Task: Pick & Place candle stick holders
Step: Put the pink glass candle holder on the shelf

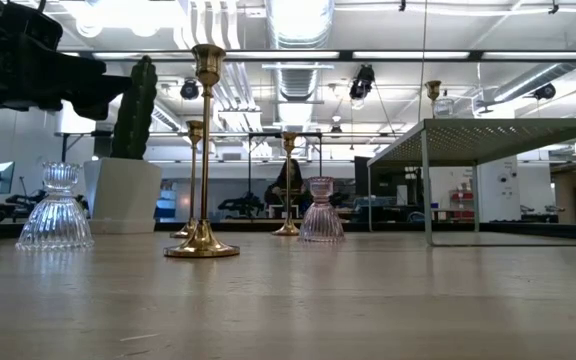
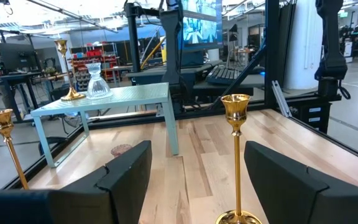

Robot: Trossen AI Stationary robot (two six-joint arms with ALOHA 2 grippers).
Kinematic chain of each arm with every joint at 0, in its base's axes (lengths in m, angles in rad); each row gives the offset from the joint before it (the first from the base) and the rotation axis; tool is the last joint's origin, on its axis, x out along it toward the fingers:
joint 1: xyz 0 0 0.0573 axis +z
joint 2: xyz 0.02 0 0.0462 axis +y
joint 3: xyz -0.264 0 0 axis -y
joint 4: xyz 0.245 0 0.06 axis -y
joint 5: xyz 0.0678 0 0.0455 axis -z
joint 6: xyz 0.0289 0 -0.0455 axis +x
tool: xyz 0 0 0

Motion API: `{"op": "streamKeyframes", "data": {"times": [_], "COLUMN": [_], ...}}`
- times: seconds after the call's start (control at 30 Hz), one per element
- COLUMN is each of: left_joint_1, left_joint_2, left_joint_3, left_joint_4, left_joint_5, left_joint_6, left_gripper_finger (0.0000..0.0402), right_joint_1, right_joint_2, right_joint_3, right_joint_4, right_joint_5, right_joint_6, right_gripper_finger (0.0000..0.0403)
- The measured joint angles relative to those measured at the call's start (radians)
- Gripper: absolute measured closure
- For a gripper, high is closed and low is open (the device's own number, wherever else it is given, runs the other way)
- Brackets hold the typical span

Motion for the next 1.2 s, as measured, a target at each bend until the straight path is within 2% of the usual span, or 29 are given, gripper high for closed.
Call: {"op": "streamKeyframes", "data": {"times": [0.1,0.23,0.6,0.83,1.2], "left_joint_1": [0.0,0.0,0.0,0.0,0.0], "left_joint_2": [0.0,0.0,0.0,0.0,0.0], "left_joint_3": [0.0,0.0,0.0,0.0,0.0], "left_joint_4": [0.0,0.0,0.0,0.0,0.0], "left_joint_5": [0.0,0.0,0.0,0.0,0.0], "left_joint_6": [0.0,0.0,0.0,0.0,0.0], "left_gripper_finger": [0.014,0.014,0.014,0.014,0.014], "right_joint_1": [0.129,0.251,0.417,0.432,0.314], "right_joint_2": [0.051,0.124,0.273,0.417,0.637], "right_joint_3": [0.0,0.0,-0.001,-0.001,-0.001], "right_joint_4": [0.002,0.006,0.021,0.021,0.016], "right_joint_5": [0.057,0.083,0.092,0.12,0.151], "right_joint_6": [0.023,0.038,0.133,0.132,0.012], "right_gripper_finger": [0.0296,0.0307,0.0335,0.0338,0.0309]}}
